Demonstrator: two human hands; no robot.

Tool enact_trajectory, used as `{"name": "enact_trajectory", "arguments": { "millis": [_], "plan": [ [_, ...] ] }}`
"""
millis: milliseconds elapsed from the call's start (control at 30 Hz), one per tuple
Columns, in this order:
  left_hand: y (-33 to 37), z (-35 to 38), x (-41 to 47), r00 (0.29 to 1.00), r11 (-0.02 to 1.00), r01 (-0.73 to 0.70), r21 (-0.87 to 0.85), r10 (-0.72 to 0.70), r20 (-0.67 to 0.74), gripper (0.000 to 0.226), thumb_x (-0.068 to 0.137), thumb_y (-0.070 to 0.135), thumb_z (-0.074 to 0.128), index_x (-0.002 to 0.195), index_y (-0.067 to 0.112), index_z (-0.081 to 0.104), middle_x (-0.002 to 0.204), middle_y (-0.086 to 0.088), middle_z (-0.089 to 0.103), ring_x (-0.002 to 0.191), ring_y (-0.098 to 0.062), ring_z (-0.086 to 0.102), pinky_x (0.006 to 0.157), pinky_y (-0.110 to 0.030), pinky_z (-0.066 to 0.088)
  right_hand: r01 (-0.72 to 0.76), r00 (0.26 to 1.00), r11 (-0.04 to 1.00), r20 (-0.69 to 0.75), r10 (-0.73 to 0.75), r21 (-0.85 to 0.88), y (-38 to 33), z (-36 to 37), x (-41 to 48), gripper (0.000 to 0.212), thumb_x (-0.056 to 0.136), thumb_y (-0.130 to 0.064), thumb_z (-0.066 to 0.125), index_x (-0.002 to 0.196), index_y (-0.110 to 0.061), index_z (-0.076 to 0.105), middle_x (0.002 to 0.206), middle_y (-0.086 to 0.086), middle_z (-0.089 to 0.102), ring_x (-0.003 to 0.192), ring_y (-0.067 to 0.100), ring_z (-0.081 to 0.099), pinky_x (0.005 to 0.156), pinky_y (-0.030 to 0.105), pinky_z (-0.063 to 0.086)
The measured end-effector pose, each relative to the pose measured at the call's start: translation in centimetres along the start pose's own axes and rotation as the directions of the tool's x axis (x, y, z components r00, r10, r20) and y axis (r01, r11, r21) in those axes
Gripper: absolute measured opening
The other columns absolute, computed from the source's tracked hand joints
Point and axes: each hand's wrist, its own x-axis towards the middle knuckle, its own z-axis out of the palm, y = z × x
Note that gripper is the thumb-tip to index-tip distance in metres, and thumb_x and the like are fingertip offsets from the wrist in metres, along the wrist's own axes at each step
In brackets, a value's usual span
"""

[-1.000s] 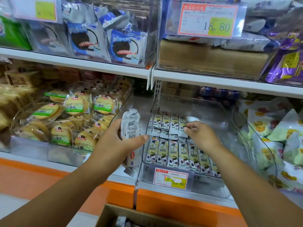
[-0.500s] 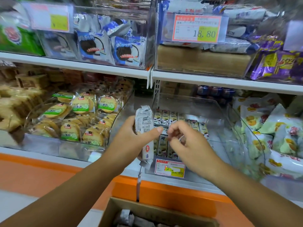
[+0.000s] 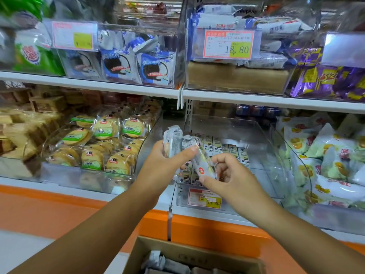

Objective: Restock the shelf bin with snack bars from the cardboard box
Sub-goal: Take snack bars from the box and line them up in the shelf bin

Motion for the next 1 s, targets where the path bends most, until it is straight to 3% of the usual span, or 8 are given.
{"name": "enact_trajectory", "arguments": {
  "millis": [133, 200, 367, 467, 600, 767, 867, 1000],
  "plan": [
    [-0.3, -0.5, 0.3, 0.999, 0.999, 0.035, -0.025, -0.035, -0.005, 0.059, 0.059, 0.059, 0.076, 0.105, 0.025, 0.065, 0.088, 0.005, 0.076, 0.082, -0.016, 0.073, 0.071, -0.041, 0.050, 0.069, 0.996, 0.983, -0.045, -0.077, -0.169, 0.7, -1.0, 0.5, 0.033, 0.078, -0.027, 0.077, 0.097, -0.037, 0.052, 0.086, -0.008, 0.045, 0.068, 0.004, 0.045, 0.061, 0.018, 0.042],
    [-0.5, -0.5, 0.5, 0.999, 0.998, 0.050, -0.044, -0.050, 0.005, 0.045, 0.073, 0.044, 0.078, 0.108, 0.020, 0.065, 0.094, 0.002, 0.077, 0.087, -0.018, 0.074, 0.067, -0.034, 0.051, 0.120, 0.990, 0.968, -0.047, -0.134, -0.220, 0.9, -1.0, 0.6, 0.035, 0.076, -0.025, 0.078, 0.095, -0.038, 0.052, 0.089, -0.014, 0.042, 0.074, 0.003, 0.047, 0.064, 0.020, 0.045],
    [-0.7, -0.8, 1.1, 0.996, 0.990, 0.086, -0.111, -0.087, 0.000, 0.030, 0.084, 0.018, 0.073, 0.111, 0.012, 0.063, 0.102, -0.008, 0.076, 0.088, -0.022, 0.074, 0.055, -0.025, 0.051, 0.161, 0.987, 0.970, 0.001, -0.163, -0.182, 1.1, -1.0, 1.1, 0.036, 0.076, -0.025, 0.079, 0.101, -0.039, 0.056, 0.103, -0.018, 0.047, 0.092, 0.003, 0.053, 0.075, 0.022, 0.051],
    [-0.9, -1.1, 1.3, 0.997, 0.988, 0.083, -0.129, -0.082, 0.017, 0.030, 0.086, 0.015, 0.072, 0.113, 0.011, 0.061, 0.101, -0.007, 0.076, 0.085, -0.020, 0.075, 0.054, -0.022, 0.051, 0.153, 0.988, 0.980, 0.028, -0.150, -0.127, 1.3, -1.4, 1.5, 0.037, 0.076, -0.024, 0.079, 0.103, -0.040, 0.060, 0.108, -0.016, 0.052, 0.095, 0.003, 0.056, 0.075, 0.015, 0.048],
    [-1.0, -1.3, 1.4, 0.997, 0.990, 0.069, -0.122, -0.063, 0.050, 0.028, 0.085, 0.014, 0.072, 0.112, 0.013, 0.062, 0.100, -0.007, 0.076, 0.080, -0.017, 0.074, 0.055, -0.022, 0.050, 0.168, 0.985, 0.977, 0.048, -0.163, -0.134, 1.6, -1.7, 2.0, 0.036, 0.079, -0.019, 0.077, 0.102, -0.043, 0.061, 0.107, -0.022, 0.055, 0.094, 0.002, 0.057, 0.080, 0.018, 0.049],
    [-0.9, -1.5, 1.4, 0.994, 1.000, 0.024, 0.000, -0.024, 0.105, 0.039, 0.071, 0.040, 0.079, 0.106, 0.029, 0.068, 0.092, 0.001, 0.074, 0.079, -0.019, 0.067, 0.072, -0.036, 0.048, 0.238, 0.970, 0.952, 0.105, -0.221, -0.191, 1.6, -3.1, 2.7, 0.040, 0.084, -0.013, 0.071, 0.103, -0.046, 0.059, 0.106, -0.019, 0.052, 0.096, 0.003, 0.053, 0.083, 0.009, 0.040],
    [-0.9, -1.4, 1.3, 0.978, 0.998, 0.022, 0.058, -0.033, 0.206, 0.040, 0.076, 0.033, 0.082, 0.112, 0.028, 0.065, 0.100, -0.001, 0.075, 0.088, -0.022, 0.071, 0.070, -0.031, 0.054, 0.303, 0.951, 0.930, 0.131, -0.280, -0.206, 1.5, -3.5, 2.8, 0.045, 0.086, -0.007, 0.068, 0.107, -0.046, 0.059, 0.113, -0.017, 0.052, 0.105, -0.001, 0.049, 0.087, 0.001, 0.029],
    [-0.8, -1.4, 1.2, 0.961, 0.999, 0.039, 0.036, -0.048, 0.271, 0.036, 0.081, 0.017, 0.078, 0.114, 0.022, 0.066, 0.103, -0.002, 0.076, 0.092, -0.023, 0.073, 0.073, -0.031, 0.055, 0.318, 0.947, 0.931, 0.100, -0.304, -0.180, 1.2, -3.3, 2.8, 0.054, 0.087, -0.007, 0.066, 0.117, -0.050, 0.053, 0.131, -0.023, 0.042, 0.118, -0.007, 0.043, 0.099, 0.009, 0.033]
  ]
}}
